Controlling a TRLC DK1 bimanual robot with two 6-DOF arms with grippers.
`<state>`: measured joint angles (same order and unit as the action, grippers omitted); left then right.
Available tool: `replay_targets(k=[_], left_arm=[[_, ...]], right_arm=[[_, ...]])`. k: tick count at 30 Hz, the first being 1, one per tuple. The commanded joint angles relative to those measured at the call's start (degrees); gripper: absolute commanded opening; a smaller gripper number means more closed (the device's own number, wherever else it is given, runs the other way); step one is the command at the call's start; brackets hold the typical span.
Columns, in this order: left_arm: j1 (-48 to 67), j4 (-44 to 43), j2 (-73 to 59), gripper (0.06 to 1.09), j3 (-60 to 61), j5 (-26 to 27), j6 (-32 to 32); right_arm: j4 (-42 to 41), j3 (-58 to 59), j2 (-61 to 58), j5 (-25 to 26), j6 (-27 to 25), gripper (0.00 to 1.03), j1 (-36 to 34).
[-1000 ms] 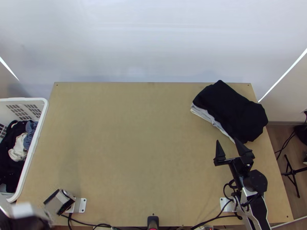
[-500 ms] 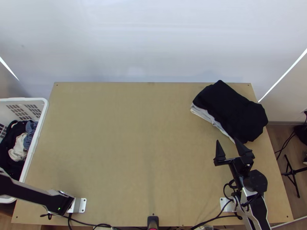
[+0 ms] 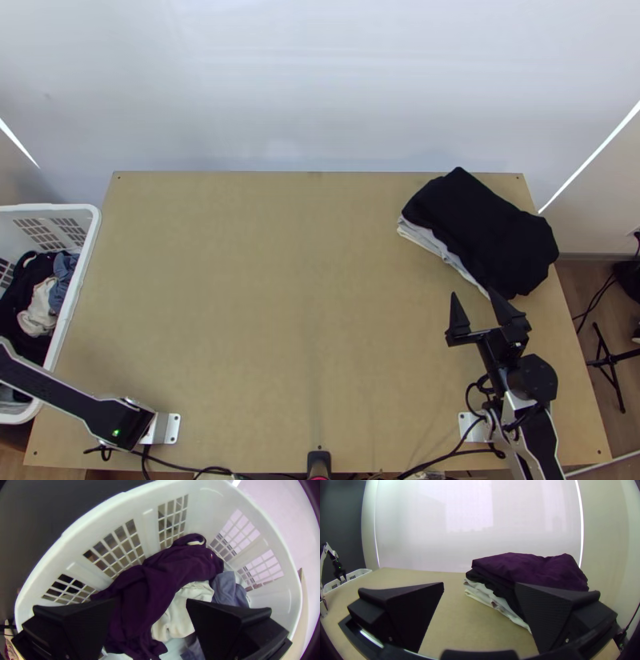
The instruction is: Fold the t-shirt
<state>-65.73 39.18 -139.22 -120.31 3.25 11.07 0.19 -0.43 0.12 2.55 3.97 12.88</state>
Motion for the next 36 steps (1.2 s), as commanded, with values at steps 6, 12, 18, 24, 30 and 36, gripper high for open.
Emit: replay_targets(k=[6,12,18,24,30,36], left_arm=[[4.4,-5.6,-13.7,1.04,-6.4,-0.3,1.2],[5.4,-15.1,-15.0,0.53,-5.5,-8.8,2.6],[1.4,-20.9,-12.7,0.09,-6.5,-9.0,4.0],[2.9,-12.1,-0.4,0.09,-6.4,-4.7,-1.7],[8.7,-2.3,18.8,0.09,-7.0,4.5,-9.2],[18.9,8.2,35.4,0.09,-4.2,10.2,-11.2]], right_arm=[[0.0,0.0,0.1,0.0,0.0,0.99,0.0],[0.0,0.0,0.0,0.0,0.0,0.99,0.0],[0.0,0.0,0.0,0.0,0.0,0.99,0.0],[0.0,0.0,0.1,0.0,0.0,0.99,0.0],[0.0,0.0,0.0,0.0,0.0,0.99,0.0],[0.0,0.0,0.0,0.0,0.0,0.99,0.0]])
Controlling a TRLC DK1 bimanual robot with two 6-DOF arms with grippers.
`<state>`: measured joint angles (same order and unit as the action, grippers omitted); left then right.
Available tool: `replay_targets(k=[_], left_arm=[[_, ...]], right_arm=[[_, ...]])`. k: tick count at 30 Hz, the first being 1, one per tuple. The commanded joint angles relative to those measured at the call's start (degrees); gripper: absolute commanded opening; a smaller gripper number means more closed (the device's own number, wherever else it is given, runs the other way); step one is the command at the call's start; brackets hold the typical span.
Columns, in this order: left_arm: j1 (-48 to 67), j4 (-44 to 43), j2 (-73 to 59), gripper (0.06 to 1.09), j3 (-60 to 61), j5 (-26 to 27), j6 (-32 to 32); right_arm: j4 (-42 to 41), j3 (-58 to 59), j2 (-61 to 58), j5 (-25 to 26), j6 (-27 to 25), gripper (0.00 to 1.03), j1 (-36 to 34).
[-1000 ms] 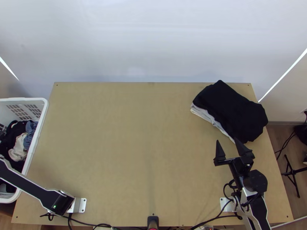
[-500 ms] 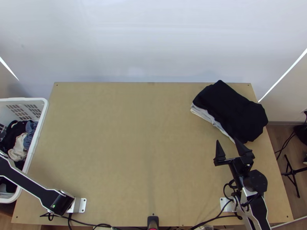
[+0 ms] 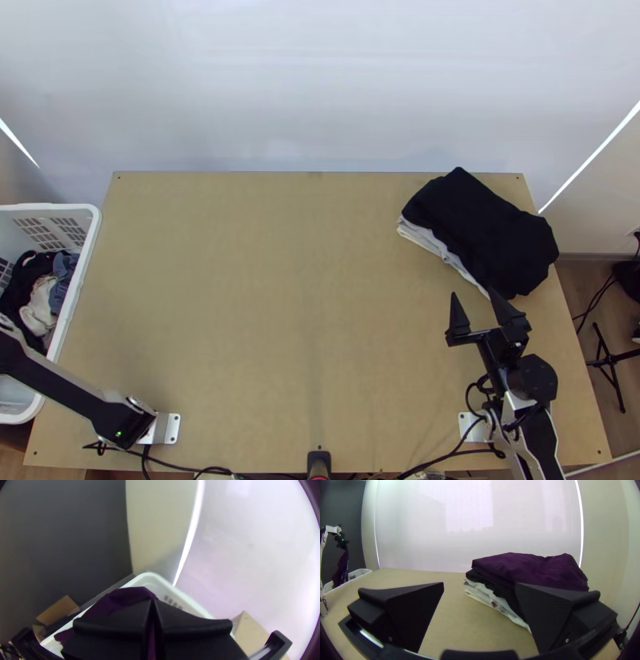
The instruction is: Fold the t-shirt
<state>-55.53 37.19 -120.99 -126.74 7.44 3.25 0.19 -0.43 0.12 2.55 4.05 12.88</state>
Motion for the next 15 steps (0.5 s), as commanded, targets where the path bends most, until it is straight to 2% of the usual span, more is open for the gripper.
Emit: replay_targets(k=[1,3,6,11,13,15], left_arm=[[10.4,12.7,19.7,0.09,3.3,6.7,-3.6],[14.4,15.7,25.3,0.09,7.9,7.6,-3.5],[22.9,15.7,34.3,0.09,17.7,7.5,-2.3],[42.7,12.0,49.1,0.09,38.0,6.6,-2.5],[52.5,10.7,53.8,0.09,47.5,4.1,-2.7],[62.3,9.0,56.4,0.09,55.4,-0.9,-4.0]], right_arm=[[0.0,0.0,0.1,0.0,-0.1,0.99,0.0],[0.0,0.0,0.1,0.0,-0.1,0.99,0.0],[0.0,0.0,0.0,0.0,-0.1,0.99,0.0],[0.0,0.0,0.1,0.0,-0.1,0.99,0.0],[0.0,0.0,0.1,0.0,-0.1,0.99,0.0],[0.0,0.0,0.0,0.0,-0.1,0.99,0.0]])
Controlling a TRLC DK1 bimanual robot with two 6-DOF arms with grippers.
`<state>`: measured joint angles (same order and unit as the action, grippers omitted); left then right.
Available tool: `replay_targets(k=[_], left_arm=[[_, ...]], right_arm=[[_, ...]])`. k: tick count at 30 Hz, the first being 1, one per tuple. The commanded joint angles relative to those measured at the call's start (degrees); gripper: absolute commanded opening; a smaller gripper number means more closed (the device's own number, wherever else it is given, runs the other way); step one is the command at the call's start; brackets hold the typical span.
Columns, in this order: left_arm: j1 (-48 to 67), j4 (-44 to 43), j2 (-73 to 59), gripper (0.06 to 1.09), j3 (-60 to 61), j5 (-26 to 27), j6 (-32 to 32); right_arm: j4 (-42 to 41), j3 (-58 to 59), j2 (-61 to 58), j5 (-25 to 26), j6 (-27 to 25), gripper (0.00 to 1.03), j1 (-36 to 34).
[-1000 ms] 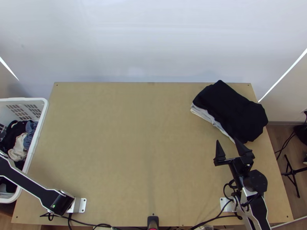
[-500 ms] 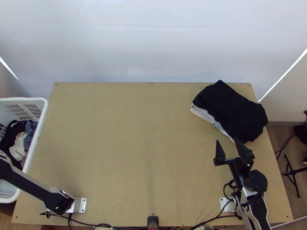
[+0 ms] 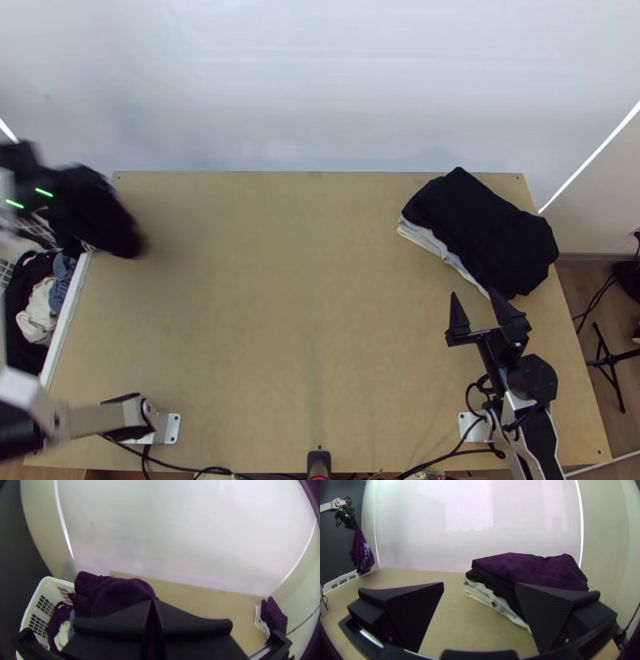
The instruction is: Fold the t-shirt
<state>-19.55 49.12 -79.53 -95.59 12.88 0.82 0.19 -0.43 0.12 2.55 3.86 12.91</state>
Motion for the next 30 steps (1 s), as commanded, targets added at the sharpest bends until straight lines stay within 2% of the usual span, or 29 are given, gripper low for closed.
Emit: replay_targets(k=[1,3,6,9,12,18,21,30], left_arm=[[31.4,-3.3,15.7,0.09,28.0,-8.1,-1.8],[40.3,-7.7,16.8,0.09,35.7,-13.6,-2.7],[50.3,-15.3,17.0,0.09,44.8,-18.3,-4.3],[56.6,-19.5,14.4,0.09,47.7,-18.8,-8.5],[62.5,-22.1,8.3,0.09,45.8,-19.4,-12.9],[65.3,-32.1,-2.0,0.09,37.2,-20.2,-20.2],[66.7,-32.7,-4.9,0.09,32.1,-20.1,-24.8],[75.9,-37.3,-8.8,0.10,27.1,-20.2,-25.7]], right_arm=[[0.0,0.0,0.0,0.0,0.1,0.99,0.0],[0.0,0.0,0.1,0.0,0.1,0.99,0.0],[0.0,0.0,0.1,0.0,0.1,0.99,0.0],[0.0,0.0,0.0,0.0,0.1,0.99,0.0],[0.0,0.0,0.0,0.0,0.1,0.99,0.0],[0.0,0.0,0.0,0.0,0.1,0.99,0.0],[0.0,0.0,0.0,0.0,0.1,0.99,0.0],[0.0,0.0,0.0,0.0,0.1,0.99,0.0]])
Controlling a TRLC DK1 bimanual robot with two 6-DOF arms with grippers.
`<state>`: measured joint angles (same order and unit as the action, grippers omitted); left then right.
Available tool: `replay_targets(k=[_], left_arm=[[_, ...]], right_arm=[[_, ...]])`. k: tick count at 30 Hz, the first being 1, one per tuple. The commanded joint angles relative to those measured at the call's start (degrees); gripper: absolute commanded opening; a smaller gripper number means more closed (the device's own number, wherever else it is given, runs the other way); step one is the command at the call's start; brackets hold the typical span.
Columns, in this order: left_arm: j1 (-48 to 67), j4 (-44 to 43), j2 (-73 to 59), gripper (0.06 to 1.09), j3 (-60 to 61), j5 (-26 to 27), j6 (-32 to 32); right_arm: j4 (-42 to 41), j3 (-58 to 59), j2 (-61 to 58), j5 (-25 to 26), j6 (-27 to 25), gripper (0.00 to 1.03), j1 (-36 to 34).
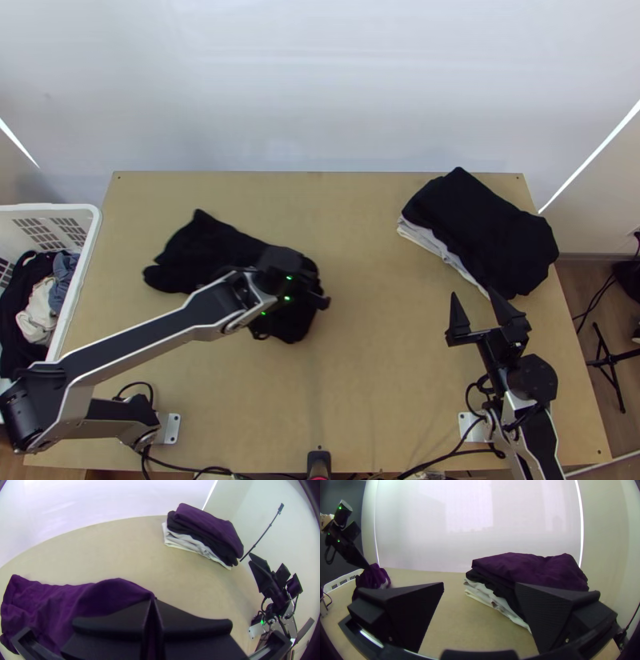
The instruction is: Fold the t-shirt
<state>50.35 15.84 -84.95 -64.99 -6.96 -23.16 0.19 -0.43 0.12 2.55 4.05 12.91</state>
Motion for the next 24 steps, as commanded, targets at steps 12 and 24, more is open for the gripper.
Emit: replay_targets(k=[12,24], left_arm=[[-6.2,-11.1,10.8,1.04,-5.3,-0.2,3.9],[-50.1,-7.6,24.4,1.04,8.2,-0.7,17.3]], right_arm=[[0.0,0.0,0.0,0.0,-0.1,0.99,0.0],[0.0,0.0,0.0,0.0,-0.1,0.99,0.0]])
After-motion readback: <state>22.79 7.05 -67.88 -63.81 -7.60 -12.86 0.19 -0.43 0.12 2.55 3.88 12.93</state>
